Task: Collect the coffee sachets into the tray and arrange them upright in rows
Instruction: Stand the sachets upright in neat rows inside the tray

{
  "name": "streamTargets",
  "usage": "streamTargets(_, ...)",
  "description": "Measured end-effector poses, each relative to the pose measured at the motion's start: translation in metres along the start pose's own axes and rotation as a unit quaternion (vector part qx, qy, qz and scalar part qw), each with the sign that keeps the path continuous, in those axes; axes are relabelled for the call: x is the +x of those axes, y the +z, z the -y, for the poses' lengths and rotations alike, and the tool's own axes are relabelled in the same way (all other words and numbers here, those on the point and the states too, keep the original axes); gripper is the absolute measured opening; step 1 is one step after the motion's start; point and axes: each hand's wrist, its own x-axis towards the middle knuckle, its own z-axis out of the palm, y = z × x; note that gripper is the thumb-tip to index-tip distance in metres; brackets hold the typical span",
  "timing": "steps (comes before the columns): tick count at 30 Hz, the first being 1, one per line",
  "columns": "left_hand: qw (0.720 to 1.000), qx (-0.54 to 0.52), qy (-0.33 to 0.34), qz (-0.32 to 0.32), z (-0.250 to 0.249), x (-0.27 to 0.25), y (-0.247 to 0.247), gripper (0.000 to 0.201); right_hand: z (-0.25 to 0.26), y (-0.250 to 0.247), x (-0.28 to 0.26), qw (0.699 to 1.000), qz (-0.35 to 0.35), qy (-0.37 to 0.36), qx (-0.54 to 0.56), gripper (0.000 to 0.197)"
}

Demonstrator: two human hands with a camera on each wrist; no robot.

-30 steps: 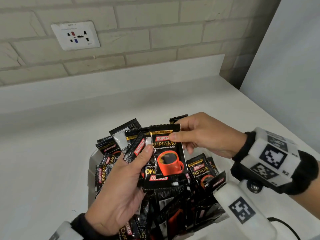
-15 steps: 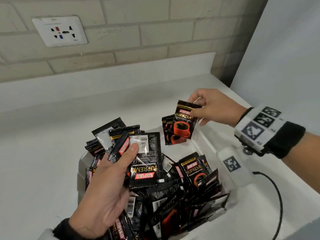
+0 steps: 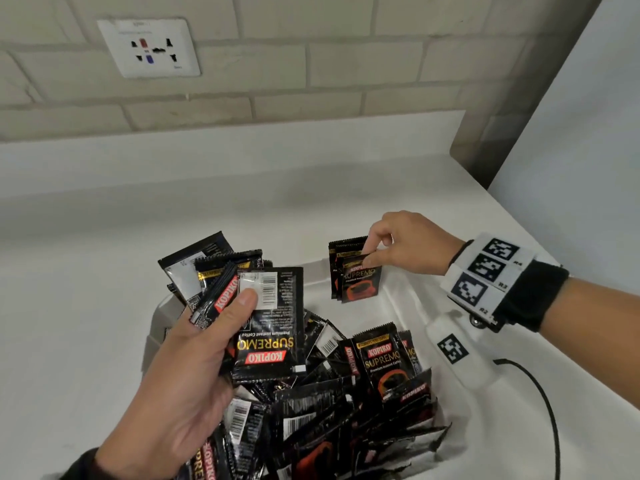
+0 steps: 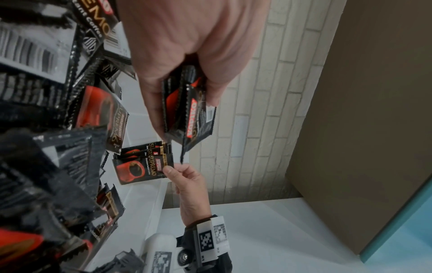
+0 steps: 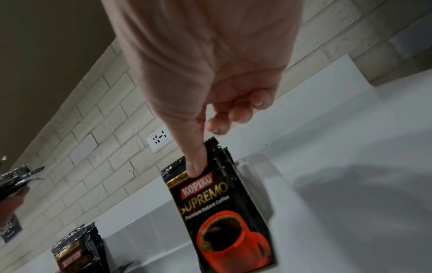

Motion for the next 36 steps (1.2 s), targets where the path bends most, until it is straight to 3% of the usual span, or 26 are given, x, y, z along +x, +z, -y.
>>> streamTargets(2,1.0,-0.007,0.01,-0.017,0.002,-0.004,0.008,0.009,-0.001,0.0,0.001,1.0,0.003,-0.009,0.029,0.01)
streamTargets(4,0.999,-0.011,0.018,-0.041,0.002,-0.007,0.016,0.02,-0.003,0.0,0.002,0.998,0.004,-0.015,0.055,0.011)
streamTargets(11,0.998,-0.018,0.013,-0.061,0.0,-0.009,0.024,0.026,-0.003,0.001,0.01,1.0,-0.009,-0.015,0.017,0.023)
streamTargets(18,0.998,-0.005,0.018,-0.055,0.002,-0.007,0.021,0.021,0.003,-0.001,0.01,0.996,-0.013,-0.047,-0.069,0.013)
streamTargets(21,0.999,0.002,0.012,-0.029,0.005,-0.004,0.017,0.028,0.005,-0.001,0.011,0.991,-0.029,-0.067,-0.115,0.011)
streamTargets(28,1.0,-0.013,-0.015,-0.016,0.006,0.003,0.013,0.043,0.013,-0.006,0.003,0.979,-0.081,-0.098,-0.159,0.026)
streamTargets(31,1.0,-0.017,-0.012,-0.011,0.006,0.006,0.016,0.047,0.027,-0.013,-0.011,0.985,-0.092,-0.133,-0.058,0.022)
streamTargets(36,1.0,-0.007,-0.012,0.014,0.009,0.009,0.027,0.05,0.05,-0.011,-0.037,0.966,0.06,-0.122,0.221,0.022)
